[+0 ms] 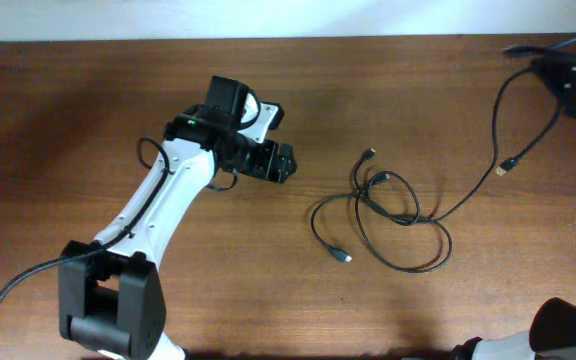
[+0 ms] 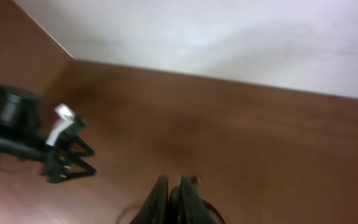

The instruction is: Untangle cables

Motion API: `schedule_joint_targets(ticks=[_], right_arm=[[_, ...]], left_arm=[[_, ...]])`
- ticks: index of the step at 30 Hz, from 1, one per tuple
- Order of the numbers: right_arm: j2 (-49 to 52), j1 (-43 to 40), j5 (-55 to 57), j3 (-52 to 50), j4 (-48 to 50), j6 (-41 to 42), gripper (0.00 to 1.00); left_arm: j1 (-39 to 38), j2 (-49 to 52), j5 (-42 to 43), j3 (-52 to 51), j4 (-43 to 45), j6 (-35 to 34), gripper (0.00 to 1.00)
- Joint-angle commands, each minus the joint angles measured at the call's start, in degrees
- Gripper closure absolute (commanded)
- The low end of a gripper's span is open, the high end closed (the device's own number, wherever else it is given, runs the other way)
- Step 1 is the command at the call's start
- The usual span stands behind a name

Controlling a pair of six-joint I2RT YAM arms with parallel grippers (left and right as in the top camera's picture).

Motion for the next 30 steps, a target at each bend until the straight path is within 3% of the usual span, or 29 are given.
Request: schedule_joint_targets(ticks=[1,3,4,5,6,21,30], right_arm=[[1.42,1.38,13.55,1.18,-0.35,1.01,0.91],[2.49,1.29,17.29,1.03,-0.35,1.86,0.78],[3.26,1.14,18.80,0.79,-0.44,1.95,0.61],[3.96,1.16,19.54,0.74,-0.63,3.04,0.06],[4.33,1.16,19.43,0.74,-0.74,3.85,0.01],[5.05,3.74,15.37,-0.52,-9.20,1.42,0.01],[5.27,9.55,22.97,-14.75,-9.88,-1.42,0.01]], left_arm=[[-0.48,0.42,1.05,-0.04,0.28,-0.07,0.15],[-0.48,0.42,1.05,-0.04,0.13,-0.17,0.14],[-0.52,0.42,1.05,-0.04,0.04,-0.17,0.14],[-0.52,0.42,1.05,-0.04,-0.09,-0.15,0.13],[-0.52,0.42,1.05,-0.04,-0.13,-0.13,0.13],[-2.62,0.42,1.05,-0.04,-0.11,-0.15,0.07],[-3.56,0.42,1.03,-0.04,-0.07,-0.15,0.05]])
